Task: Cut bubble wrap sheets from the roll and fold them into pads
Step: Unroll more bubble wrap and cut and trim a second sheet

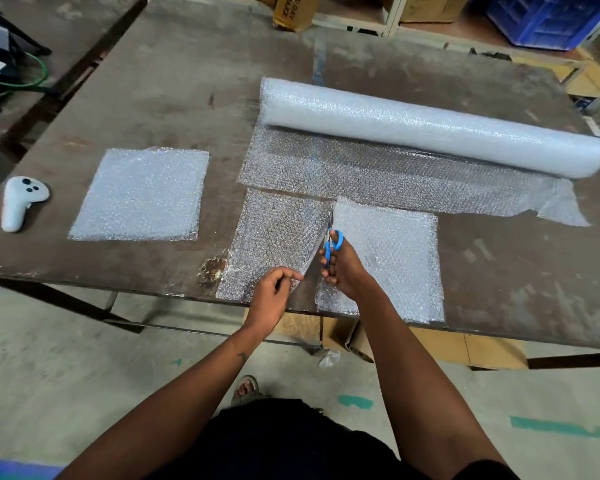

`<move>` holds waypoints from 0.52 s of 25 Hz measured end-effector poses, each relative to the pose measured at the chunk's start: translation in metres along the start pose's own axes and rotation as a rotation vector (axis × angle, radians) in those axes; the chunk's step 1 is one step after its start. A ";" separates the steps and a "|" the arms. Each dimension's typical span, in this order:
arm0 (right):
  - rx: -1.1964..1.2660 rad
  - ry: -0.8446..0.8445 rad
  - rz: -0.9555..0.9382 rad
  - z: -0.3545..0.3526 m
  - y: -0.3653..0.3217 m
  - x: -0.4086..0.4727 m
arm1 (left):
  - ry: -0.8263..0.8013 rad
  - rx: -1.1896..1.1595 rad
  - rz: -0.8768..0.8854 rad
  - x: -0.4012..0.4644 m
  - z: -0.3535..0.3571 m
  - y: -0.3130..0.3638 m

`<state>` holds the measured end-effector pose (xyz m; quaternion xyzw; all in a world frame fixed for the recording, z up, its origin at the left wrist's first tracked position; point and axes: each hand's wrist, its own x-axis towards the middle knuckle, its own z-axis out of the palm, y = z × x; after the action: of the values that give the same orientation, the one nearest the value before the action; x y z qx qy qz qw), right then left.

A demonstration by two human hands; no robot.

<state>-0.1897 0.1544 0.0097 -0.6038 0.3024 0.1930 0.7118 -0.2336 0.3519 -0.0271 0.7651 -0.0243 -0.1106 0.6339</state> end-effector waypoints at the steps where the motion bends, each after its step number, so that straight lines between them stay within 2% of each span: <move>1: -0.005 -0.005 -0.009 -0.001 -0.001 0.001 | -0.004 0.002 0.004 0.000 0.000 0.000; 8: -0.082 0.045 -0.075 -0.004 -0.009 0.010 | -0.020 0.060 0.027 0.002 0.002 -0.005; 13: -0.139 0.062 -0.050 -0.003 -0.006 0.016 | -0.024 0.104 0.056 0.001 0.000 -0.005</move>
<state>-0.1749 0.1486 0.0030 -0.6649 0.2949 0.1770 0.6631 -0.2326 0.3527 -0.0318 0.7946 -0.0590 -0.1008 0.5958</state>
